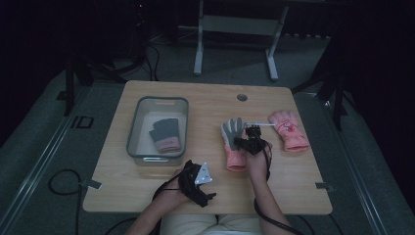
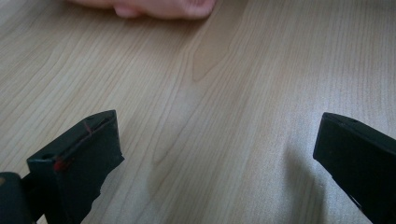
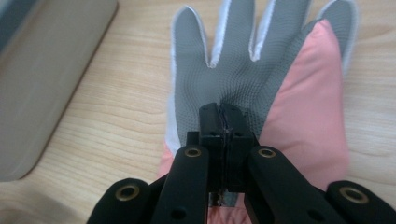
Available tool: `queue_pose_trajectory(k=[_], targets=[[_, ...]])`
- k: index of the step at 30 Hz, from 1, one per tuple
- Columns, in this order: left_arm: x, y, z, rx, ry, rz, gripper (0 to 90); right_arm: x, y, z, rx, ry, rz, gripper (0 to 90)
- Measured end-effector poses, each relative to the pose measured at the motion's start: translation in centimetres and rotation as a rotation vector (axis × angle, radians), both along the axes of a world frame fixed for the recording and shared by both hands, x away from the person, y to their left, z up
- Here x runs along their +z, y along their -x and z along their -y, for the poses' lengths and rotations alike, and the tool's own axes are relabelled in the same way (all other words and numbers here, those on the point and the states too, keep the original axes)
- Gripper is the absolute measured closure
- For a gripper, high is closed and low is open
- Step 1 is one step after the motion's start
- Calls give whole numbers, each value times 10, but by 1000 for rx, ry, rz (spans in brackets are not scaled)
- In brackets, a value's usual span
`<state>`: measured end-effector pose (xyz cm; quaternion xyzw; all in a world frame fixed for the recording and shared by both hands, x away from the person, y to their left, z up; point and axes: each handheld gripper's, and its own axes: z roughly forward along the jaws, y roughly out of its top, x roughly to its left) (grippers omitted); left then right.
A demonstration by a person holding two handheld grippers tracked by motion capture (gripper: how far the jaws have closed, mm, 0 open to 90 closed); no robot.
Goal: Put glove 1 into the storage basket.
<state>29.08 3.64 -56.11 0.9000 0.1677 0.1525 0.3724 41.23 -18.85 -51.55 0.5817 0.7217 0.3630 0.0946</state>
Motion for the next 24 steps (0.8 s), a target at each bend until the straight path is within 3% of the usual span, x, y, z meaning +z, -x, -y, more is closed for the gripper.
queue_pose_trajectory(k=[7,11,15,20,24], targets=[[0,0,-2,-1,4,-3,3,-15,-8,-15,4,54,-19,882],[-1,0,-1,-2,3,-3,3,-9,-9,-14,13,35,-17,827],[-1,-1,-2,-6,1,-5,3,11,-3,-4,43,-13,52,744],[-2,0,-1,-7,-2,-7,3,40,1,20,62,19,161,693],[-2,-1,-2,-6,-6,-1,3,49,-1,54,63,59,219,658]])
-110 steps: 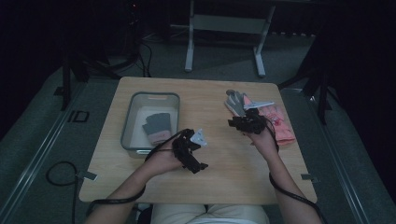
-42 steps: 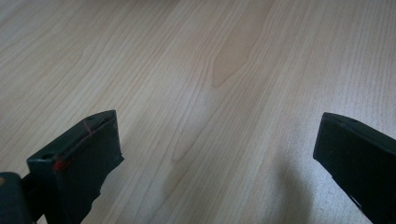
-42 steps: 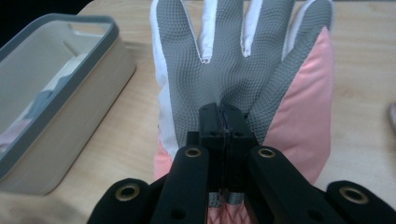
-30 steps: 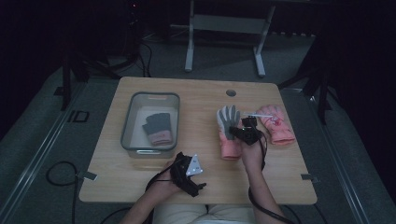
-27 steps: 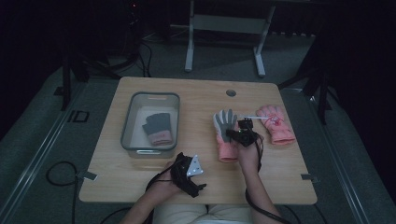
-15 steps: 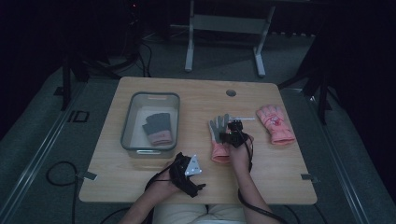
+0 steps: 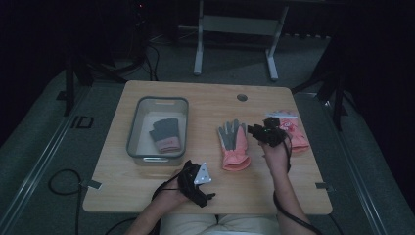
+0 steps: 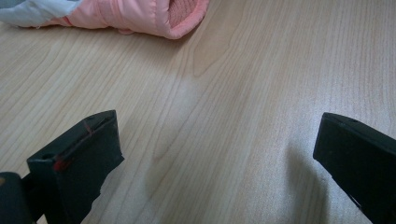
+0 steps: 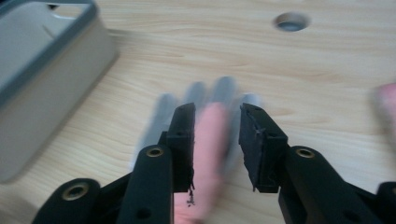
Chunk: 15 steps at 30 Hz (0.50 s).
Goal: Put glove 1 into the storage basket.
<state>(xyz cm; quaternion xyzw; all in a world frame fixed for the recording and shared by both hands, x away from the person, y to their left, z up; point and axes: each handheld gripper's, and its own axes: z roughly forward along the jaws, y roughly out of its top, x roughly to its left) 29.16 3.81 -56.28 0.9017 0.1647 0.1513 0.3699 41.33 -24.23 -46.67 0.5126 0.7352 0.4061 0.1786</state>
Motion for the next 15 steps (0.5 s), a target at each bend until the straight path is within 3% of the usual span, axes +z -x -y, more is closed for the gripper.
queue_pose_trajectory(k=[4,5,6,7,9,15], targets=[[0,0,0,-1,-3,1,3,0,-5,36,-15,69,19,669],[0,0,0,-1,-3,1,3,0,-5,36,-15,69,19,669],[-1,1,0,1,-6,2,3,0,-6,46,-25,80,20,671],[-1,1,0,2,-7,1,3,0,-8,69,-47,97,27,678],[-1,1,0,3,-4,2,3,1,-11,86,-59,121,36,679],[0,1,0,5,-4,-2,3,2,-24,123,-95,186,43,683]])
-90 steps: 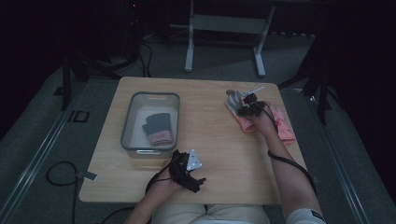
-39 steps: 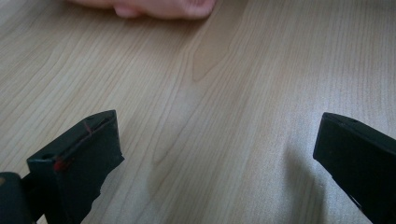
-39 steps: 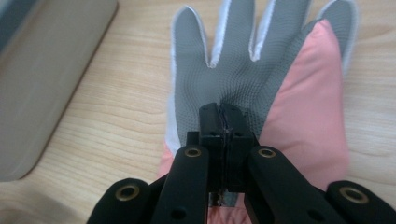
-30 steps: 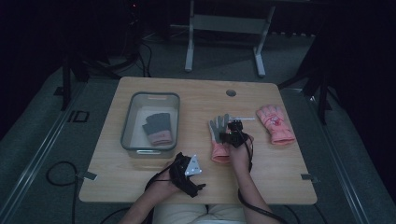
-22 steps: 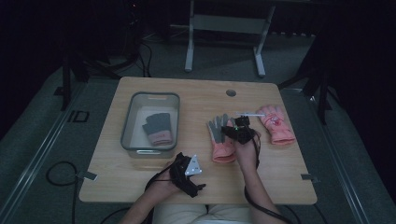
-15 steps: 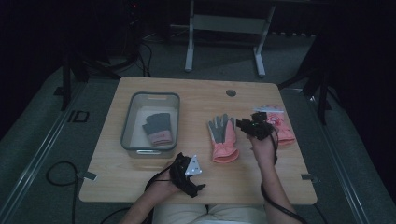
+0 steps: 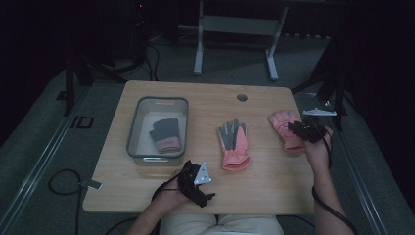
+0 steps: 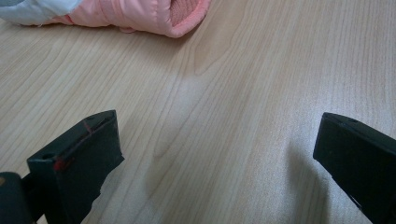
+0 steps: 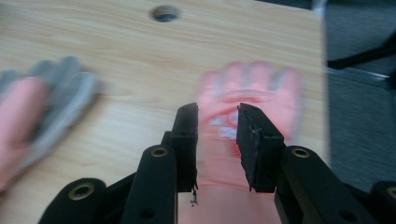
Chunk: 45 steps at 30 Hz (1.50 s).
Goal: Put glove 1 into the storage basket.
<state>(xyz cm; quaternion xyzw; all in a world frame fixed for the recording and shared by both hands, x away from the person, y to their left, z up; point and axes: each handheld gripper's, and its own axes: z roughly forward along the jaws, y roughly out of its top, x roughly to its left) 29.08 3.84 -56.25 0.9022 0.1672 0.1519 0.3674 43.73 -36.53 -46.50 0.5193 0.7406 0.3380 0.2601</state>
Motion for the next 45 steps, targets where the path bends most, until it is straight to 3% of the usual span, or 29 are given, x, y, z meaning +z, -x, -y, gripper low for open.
queue_pose_trajectory(k=[3,6,9,10,14,16,20,24,26,30,36,40,45], targets=[[1,-1,-2,12,11,-3,3,-1,-10,15,-20,7,-1,665],[1,-1,-4,10,8,-7,3,-7,-23,23,-39,13,-33,637],[0,-1,-3,10,8,-7,3,-12,-29,23,-36,34,-48,619],[0,-1,-3,10,7,-8,3,-20,-36,22,-30,42,-67,606],[0,-1,-3,12,8,-7,3,-35,-43,17,-24,33,-90,587],[0,0,-3,16,10,-9,3,-47,-47,10,-29,75,-94,575],[0,0,-3,17,13,-7,3,-57,-51,5,-36,128,-98,592],[0,1,-3,17,8,-3,3,-65,-52,8,-47,102,-89,641],[0,1,-2,16,9,-3,3,-65,-53,8,-48,97,-92,664],[-1,1,-2,15,9,-2,3,-63,-55,9,-57,101,-120,822],[-1,0,-2,13,5,-2,3,-57,-54,10,-85,56,-137,868],[-1,0,-2,10,5,0,3,-43,-45,12,-118,-2,-130,871],[-1,0,-3,12,8,-6,3,-14,-21,7,-128,-43,-78,872]])
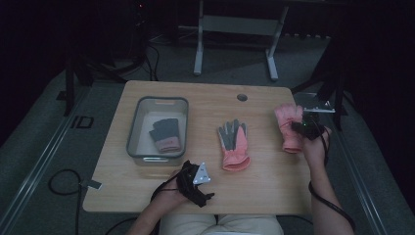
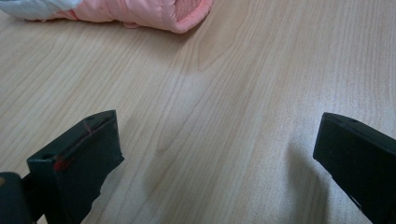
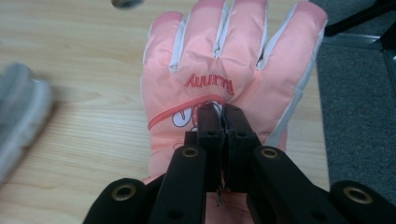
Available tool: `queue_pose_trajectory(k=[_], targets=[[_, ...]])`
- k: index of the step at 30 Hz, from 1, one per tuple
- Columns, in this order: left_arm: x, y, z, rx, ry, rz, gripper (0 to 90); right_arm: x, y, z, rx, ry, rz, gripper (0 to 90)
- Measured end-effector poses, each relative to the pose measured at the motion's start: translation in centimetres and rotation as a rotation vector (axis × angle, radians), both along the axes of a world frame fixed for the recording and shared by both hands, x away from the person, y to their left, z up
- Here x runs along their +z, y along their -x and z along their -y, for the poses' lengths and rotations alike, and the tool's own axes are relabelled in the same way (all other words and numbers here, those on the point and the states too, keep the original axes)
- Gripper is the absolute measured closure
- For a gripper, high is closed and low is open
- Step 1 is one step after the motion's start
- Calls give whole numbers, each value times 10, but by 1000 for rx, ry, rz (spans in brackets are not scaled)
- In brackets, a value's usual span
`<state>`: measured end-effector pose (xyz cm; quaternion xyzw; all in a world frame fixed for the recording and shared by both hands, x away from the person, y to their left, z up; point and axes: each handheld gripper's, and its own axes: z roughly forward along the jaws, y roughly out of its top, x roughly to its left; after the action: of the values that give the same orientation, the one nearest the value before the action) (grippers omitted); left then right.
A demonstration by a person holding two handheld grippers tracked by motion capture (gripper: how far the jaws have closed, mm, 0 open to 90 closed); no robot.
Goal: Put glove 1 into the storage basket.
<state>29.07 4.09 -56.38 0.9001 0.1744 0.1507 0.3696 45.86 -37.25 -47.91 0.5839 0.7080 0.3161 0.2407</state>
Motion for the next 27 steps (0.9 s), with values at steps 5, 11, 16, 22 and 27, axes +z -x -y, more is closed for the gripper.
queue_pose_trajectory(k=[5,11,16,22,27], targets=[[1,-1,0,-3,1,0,3,22,27,-9,-7,0,24,873],[0,0,1,-4,-11,-1,3,35,53,-22,11,-19,64,873],[1,1,1,-10,-11,5,3,37,71,-36,14,-14,64,872],[1,3,2,-23,-21,14,3,19,84,-53,14,-10,34,872],[0,3,2,-23,-19,14,3,-4,80,-60,4,-4,-9,871]])
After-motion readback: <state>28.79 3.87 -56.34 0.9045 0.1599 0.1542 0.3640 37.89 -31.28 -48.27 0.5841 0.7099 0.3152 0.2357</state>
